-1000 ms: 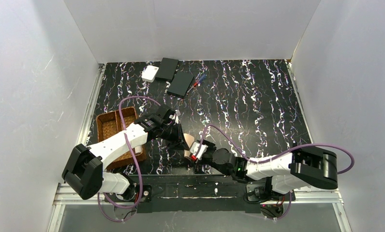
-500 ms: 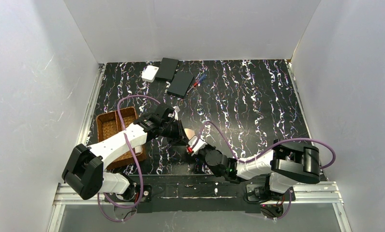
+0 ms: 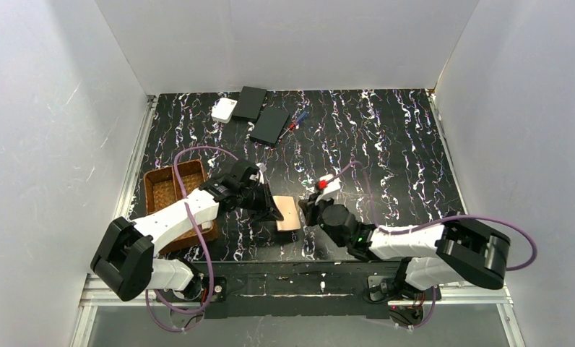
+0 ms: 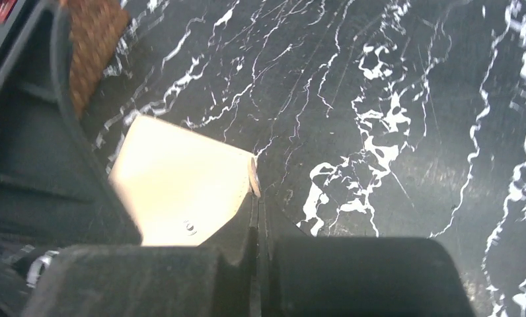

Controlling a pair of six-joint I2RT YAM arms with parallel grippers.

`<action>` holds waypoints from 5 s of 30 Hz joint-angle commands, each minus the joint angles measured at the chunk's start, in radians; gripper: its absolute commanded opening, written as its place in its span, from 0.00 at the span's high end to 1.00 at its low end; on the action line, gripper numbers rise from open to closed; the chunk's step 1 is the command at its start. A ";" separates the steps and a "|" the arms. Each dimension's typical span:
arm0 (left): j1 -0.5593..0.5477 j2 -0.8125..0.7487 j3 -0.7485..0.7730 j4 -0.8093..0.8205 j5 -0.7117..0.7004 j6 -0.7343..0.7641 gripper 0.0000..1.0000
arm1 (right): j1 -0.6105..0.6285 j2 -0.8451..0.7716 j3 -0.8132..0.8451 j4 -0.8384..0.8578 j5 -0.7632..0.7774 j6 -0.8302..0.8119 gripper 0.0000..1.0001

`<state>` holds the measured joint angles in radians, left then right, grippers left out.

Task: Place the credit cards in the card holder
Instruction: Open the card holder at the center of the board.

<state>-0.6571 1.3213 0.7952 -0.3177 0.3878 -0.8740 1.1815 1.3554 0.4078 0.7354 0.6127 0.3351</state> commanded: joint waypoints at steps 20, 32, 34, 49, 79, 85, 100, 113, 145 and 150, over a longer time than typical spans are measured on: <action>-0.009 0.124 -0.093 0.169 0.028 0.029 0.59 | -0.203 -0.325 -0.021 -0.293 -0.267 0.351 0.99; -0.010 -0.008 -0.158 0.257 0.083 -0.024 0.19 | -0.202 -0.254 0.027 -0.296 -0.371 0.288 0.99; -0.010 -0.019 -0.165 0.281 0.081 -0.052 0.16 | -0.203 -0.247 0.034 -0.296 -0.375 0.287 0.99; -0.013 0.063 -0.151 0.177 -0.011 0.002 0.84 | -0.203 -0.305 0.042 -0.491 -0.255 0.294 0.99; -0.013 0.123 -0.106 0.107 -0.024 0.105 1.00 | -0.196 -0.241 0.272 -0.978 -0.619 0.121 0.99; -0.013 0.128 -0.110 0.113 -0.023 0.104 1.00 | -0.196 -0.232 0.222 -0.983 -0.559 0.132 0.99; -0.013 0.140 -0.112 0.127 -0.007 0.099 1.00 | -0.196 -0.119 0.165 -0.763 -0.626 0.157 0.99; -0.013 0.147 -0.099 0.107 -0.012 0.109 1.00 | -0.195 0.095 0.124 -0.352 -0.821 0.289 0.99; -0.023 0.201 -0.113 0.225 0.077 0.042 0.94 | -0.265 0.088 0.023 -0.217 -0.859 0.434 0.99; -0.024 0.211 -0.146 0.161 -0.018 0.088 0.96 | -0.332 0.017 -0.015 -0.292 -0.850 0.372 0.99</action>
<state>-0.6765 1.5444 0.6792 -0.1281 0.4342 -0.8261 0.9062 1.4472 0.4273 0.4993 -0.2422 0.7573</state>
